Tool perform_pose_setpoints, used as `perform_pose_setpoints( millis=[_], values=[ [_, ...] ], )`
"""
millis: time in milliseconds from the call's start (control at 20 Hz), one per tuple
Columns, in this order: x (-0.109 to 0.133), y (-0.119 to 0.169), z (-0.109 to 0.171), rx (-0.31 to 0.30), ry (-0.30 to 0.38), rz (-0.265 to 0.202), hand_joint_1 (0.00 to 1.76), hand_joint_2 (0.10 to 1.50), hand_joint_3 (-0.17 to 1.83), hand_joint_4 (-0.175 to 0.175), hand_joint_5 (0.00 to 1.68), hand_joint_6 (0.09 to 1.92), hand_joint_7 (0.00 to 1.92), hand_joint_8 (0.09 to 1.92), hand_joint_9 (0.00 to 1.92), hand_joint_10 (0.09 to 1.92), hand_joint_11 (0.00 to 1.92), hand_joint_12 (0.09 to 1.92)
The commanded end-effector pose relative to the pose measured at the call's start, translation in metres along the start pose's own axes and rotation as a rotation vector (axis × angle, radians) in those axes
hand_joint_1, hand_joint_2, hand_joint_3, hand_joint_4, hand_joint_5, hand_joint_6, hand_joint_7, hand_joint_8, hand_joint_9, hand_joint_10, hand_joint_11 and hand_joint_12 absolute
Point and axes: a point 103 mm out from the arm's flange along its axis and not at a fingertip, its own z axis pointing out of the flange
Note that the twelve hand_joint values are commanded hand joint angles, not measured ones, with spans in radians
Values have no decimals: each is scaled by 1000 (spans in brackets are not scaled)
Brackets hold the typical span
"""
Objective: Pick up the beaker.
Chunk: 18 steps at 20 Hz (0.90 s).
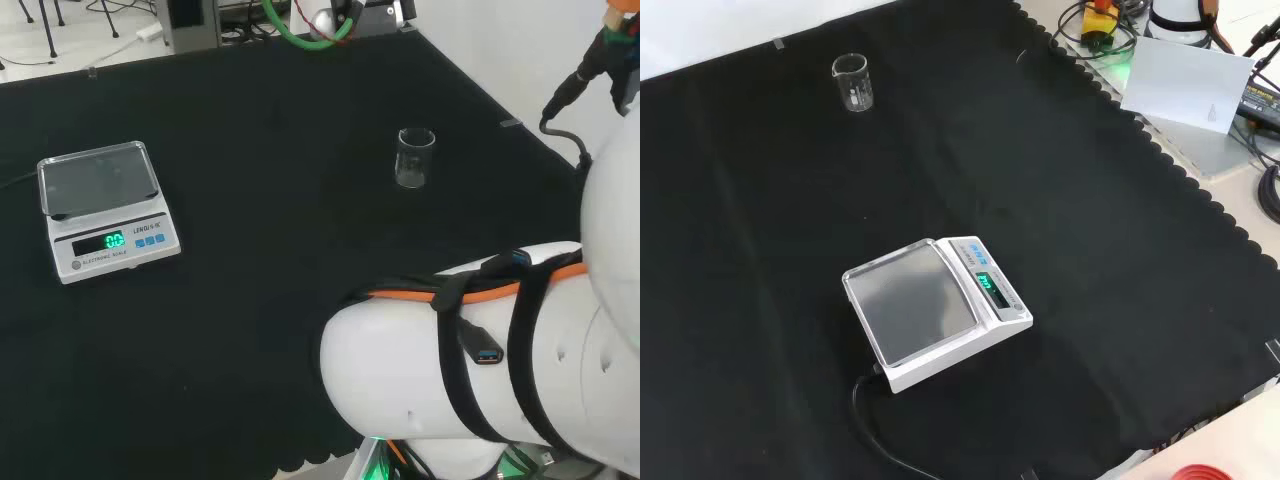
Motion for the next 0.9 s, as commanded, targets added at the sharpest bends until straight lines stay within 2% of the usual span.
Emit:
perform_pose_setpoints(
  millis=[50,200,450,600,700,800,900],
  values=[
    [-3,0,1,-6,-3,4,677,637,549,-44,301,512,547,813,722,787,581,1302],
    [-8,0,2,1,1,12,672,689,452,-44,332,437,545,813,725,772,568,1324],
    [-13,6,6,3,-23,15,670,710,407,-44,350,396,549,808,727,767,563,1331],
    [-22,22,17,27,-7,39,638,700,393,-41,349,386,552,806,723,765,536,1337],
    [-23,35,26,45,10,52,598,687,363,-29,332,355,553,800,670,770,436,1383],
    [-26,47,34,54,-3,60,575,686,331,-22,320,317,545,793,609,785,353,1416],
    [-39,61,41,72,4,74,564,690,306,-19,317,285,532,788,562,798,308,1433]
  ],
)
